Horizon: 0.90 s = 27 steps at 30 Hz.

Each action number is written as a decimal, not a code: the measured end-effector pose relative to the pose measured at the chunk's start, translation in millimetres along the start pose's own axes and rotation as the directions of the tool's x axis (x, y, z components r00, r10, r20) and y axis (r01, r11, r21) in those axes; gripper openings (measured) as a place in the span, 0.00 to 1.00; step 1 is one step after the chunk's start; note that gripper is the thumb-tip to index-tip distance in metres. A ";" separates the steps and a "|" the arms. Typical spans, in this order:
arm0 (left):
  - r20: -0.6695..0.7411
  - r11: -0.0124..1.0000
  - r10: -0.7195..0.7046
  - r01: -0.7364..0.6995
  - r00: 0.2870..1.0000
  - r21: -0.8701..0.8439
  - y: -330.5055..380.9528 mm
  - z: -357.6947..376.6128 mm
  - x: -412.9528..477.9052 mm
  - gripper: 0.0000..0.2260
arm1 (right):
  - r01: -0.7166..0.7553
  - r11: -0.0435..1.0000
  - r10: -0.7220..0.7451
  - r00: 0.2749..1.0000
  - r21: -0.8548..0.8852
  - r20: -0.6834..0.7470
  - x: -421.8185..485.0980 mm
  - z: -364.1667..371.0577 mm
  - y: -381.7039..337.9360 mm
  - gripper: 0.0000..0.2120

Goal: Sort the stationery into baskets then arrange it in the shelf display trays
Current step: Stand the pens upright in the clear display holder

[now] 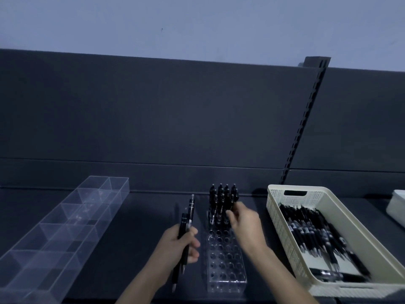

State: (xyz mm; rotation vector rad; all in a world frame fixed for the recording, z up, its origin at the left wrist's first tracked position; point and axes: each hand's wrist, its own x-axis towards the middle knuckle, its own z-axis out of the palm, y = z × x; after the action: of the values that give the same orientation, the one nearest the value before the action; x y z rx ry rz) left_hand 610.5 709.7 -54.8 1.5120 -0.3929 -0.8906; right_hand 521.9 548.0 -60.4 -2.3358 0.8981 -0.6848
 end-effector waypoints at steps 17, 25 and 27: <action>0.146 0.971 0.126 -0.152 0.981 0.182 9.8 30.4 -1.3 0.04 | -0.060 0.893 0.034 0.997 0.446 0.066 -28.8 -20.4 -22.3 0.10; 0.178 0.993 0.051 -0.070 0.983 0.100 8.3 40.5 -2.3 0.05 | -0.207 0.736 0.062 0.969 0.645 0.240 -29.4 -32.6 -8.4 0.14; 0.164 0.990 0.068 -0.087 0.984 0.113 8.1 43.1 -3.4 0.04 | -0.220 0.767 0.090 0.967 0.603 0.238 -30.8 -28.2 -7.1 0.15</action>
State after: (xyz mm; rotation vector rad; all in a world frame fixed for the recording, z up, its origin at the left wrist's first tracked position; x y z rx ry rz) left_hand 579.2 681.1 -42.9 1.5287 -0.6280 -0.9431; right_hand 487.6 566.1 -43.5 -1.6690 0.6339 -0.5591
